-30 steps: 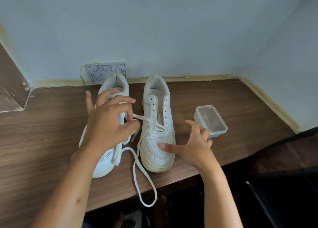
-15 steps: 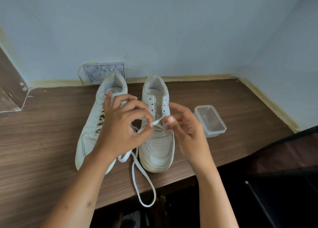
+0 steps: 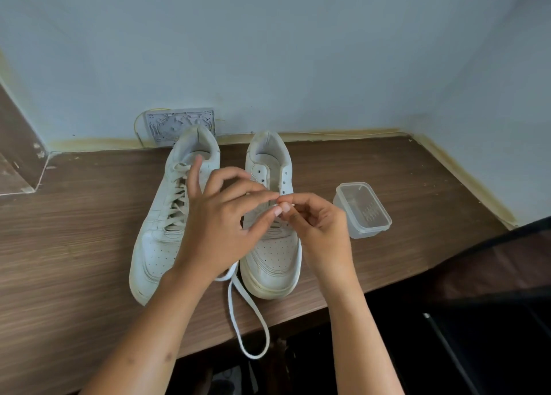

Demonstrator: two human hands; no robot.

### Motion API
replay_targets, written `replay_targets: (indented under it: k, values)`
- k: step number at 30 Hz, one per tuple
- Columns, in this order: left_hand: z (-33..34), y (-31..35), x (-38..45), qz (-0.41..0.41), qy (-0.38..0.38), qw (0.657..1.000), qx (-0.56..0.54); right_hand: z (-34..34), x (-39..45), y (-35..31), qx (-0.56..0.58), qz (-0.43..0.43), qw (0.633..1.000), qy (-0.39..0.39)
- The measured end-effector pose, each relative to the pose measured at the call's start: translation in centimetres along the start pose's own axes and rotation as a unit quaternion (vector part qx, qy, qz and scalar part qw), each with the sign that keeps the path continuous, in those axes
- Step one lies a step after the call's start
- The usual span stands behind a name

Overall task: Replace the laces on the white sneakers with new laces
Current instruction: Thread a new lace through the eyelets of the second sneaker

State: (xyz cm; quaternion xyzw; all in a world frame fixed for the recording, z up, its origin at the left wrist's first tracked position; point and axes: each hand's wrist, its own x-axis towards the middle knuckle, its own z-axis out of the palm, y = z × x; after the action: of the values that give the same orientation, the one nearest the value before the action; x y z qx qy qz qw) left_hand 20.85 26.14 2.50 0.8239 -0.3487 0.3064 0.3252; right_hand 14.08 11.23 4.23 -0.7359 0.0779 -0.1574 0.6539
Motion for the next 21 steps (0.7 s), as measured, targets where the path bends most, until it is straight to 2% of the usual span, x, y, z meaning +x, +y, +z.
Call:
replay_targets:
  k: [7,9,12,16,21]
  values:
    - [1.5,0.2,-0.3,-0.036,0.015,0.999,-0.014,0.1,0.3,0.1,0.041,0.008,0.999,0.035]
    - [1.6,0.4,-0.4,-0.056,0.015,0.998,-0.002,-0.1,0.5,0.4,-0.038,-0.018,0.997,0.063]
    - [1.9,0.5,-0.6,-0.069,0.003,0.997,0.031,-0.4,0.5,0.8,-0.185,-0.051,0.974,0.117]
    - [2.4,0.7,-0.6,-0.067,0.006,0.995,0.077,0.5,0.3,1.1,-0.228,-0.035,0.966,0.113]
    - [2.4,1.0,-0.8,-0.066,-0.005,0.991,0.118,1.5,0.3,1.6,-0.336,-0.048,0.936,0.098]
